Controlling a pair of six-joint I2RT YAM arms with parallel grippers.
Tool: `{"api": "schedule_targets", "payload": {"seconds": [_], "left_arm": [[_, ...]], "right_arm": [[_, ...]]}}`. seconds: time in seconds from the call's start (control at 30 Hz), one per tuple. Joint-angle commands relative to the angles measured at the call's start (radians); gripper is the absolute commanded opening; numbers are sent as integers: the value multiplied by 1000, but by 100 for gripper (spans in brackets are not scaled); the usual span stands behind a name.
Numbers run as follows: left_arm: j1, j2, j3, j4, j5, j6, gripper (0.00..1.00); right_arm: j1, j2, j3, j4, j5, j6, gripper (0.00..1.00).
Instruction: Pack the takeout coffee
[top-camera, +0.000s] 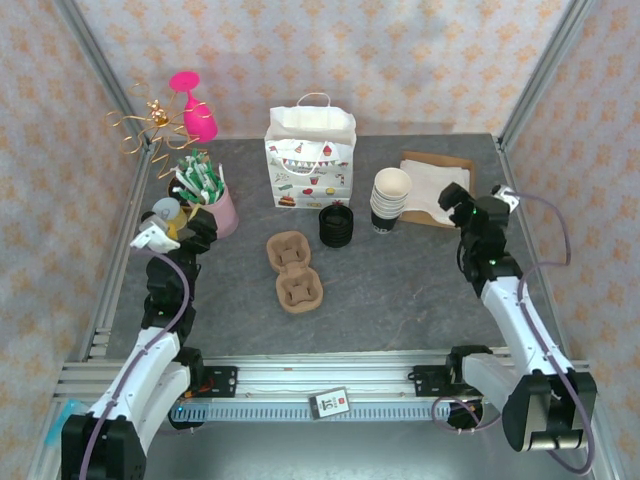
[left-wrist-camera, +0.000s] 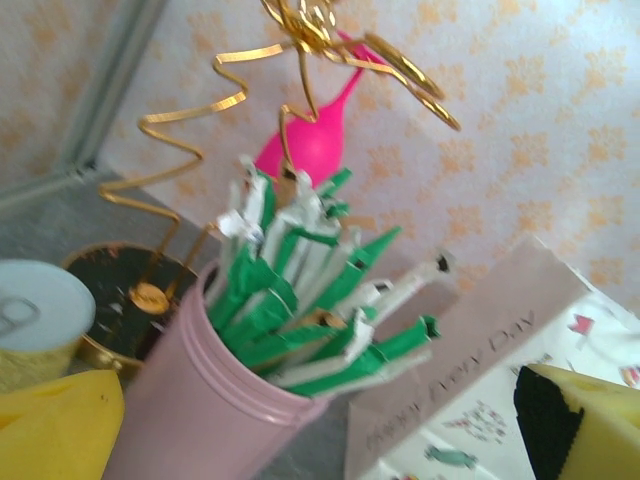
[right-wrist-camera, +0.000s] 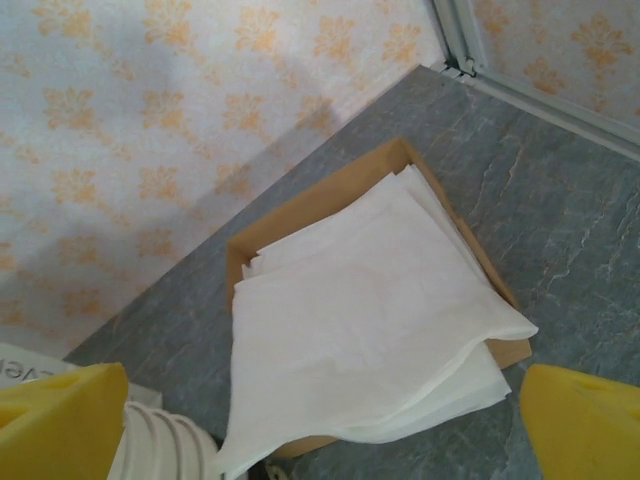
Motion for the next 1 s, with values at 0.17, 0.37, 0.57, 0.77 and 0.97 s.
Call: {"api": "schedule_targets", "payload": {"seconds": [0.17,0.37,0.57,0.77,0.97], "left_arm": [[-210,14,151,-282,124,-84,99],[-405,109,230,-281,90,-86,99],[-524,215,292,-241,41,-69,99],[-559,293,332,-220,50,-58,99],[-567,332,352,-232,52,-52,99]], "right_arm": [[115,116,331,-427,-47,-8,100],[252,274,524,-548,41,-26,93],[301,421,626,-597,87,-24,81],[322,516,685,-604,104,-26,60],[322,581,718,-605,102,-32,43]]}}
